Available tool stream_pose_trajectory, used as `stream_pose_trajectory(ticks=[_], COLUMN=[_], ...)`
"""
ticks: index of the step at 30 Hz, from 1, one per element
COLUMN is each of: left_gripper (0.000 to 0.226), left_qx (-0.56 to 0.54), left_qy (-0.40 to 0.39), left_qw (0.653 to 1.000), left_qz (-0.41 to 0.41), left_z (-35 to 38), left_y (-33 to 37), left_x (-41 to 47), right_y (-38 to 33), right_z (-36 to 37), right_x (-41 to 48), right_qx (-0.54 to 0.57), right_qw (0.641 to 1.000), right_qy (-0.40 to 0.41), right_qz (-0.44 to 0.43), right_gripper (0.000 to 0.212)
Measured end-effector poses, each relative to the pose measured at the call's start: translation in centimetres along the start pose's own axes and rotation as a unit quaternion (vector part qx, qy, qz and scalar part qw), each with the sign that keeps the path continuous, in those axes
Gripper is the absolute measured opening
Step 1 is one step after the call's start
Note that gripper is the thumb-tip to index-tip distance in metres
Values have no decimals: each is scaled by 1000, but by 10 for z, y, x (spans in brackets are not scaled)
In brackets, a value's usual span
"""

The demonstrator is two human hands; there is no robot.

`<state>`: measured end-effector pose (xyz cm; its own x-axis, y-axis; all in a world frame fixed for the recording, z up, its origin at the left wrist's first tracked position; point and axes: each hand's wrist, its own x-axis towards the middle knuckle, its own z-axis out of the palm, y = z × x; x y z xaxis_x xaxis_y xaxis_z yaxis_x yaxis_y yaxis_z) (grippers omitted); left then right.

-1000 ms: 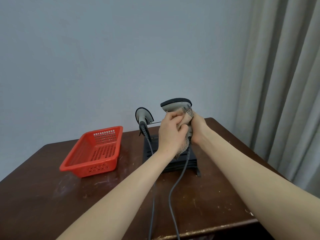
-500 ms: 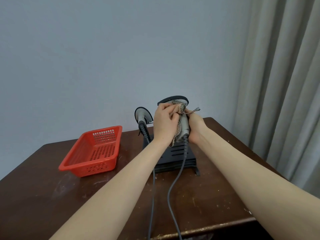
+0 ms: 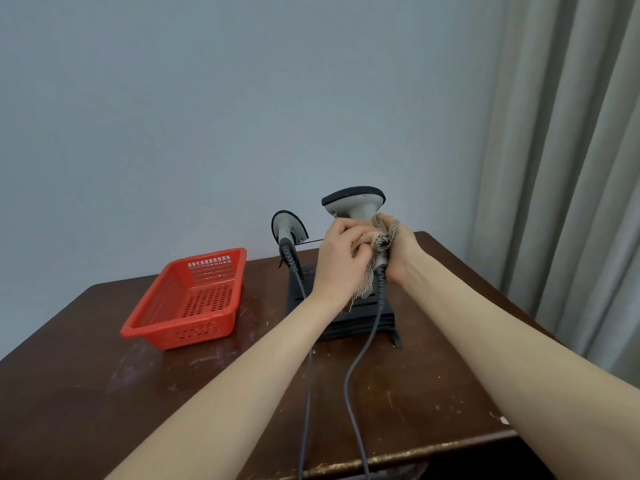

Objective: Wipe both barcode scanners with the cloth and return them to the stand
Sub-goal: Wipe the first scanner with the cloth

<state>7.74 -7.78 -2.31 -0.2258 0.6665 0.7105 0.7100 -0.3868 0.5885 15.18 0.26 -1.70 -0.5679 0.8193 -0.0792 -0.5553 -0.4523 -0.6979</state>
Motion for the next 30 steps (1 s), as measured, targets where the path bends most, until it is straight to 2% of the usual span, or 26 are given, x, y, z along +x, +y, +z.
stream_pose_trajectory(ticks=[3, 7, 11, 14, 18, 20, 21, 25, 30], left_gripper=[28, 28, 30, 35, 28, 41, 37, 21, 14], left_qx=[4, 3, 14, 1, -21, -31, -45, -135, -173], left_qy=[20, 44, -1, -25, -54, -65, -47, 134, 244], left_qw=[1000, 998, 999, 999, 998, 996, 995, 969, 942], left_qz=[-14, -48, -50, -33, -25, -53, -77, -160, -152], left_z=[-2, -3, -3, -3, -11, -19, -24, -38, -49], left_y=[-1, -3, 1, 1, 0, -1, -2, -12, -1], left_x=[14, 28, 18, 0, -11, -8, -4, 21, 48], right_y=[2, 4, -1, -4, -6, -6, -7, -6, -2], right_z=[6, 7, 6, 2, -2, -2, -1, 2, 8], right_x=[-2, -2, -6, -8, -7, -10, -13, -20, -22], right_qx=[31, 31, 50, 38, -26, -24, -16, 1, -10], right_qw=[1000, 999, 998, 999, 999, 999, 999, 999, 999], right_qy=[-4, 1, -22, -4, 34, 34, 31, 23, 26], right_qz=[1, 24, 29, 20, 16, 21, 29, 31, 26], right_gripper=[31, 34, 39, 45, 31, 31, 31, 42, 48])
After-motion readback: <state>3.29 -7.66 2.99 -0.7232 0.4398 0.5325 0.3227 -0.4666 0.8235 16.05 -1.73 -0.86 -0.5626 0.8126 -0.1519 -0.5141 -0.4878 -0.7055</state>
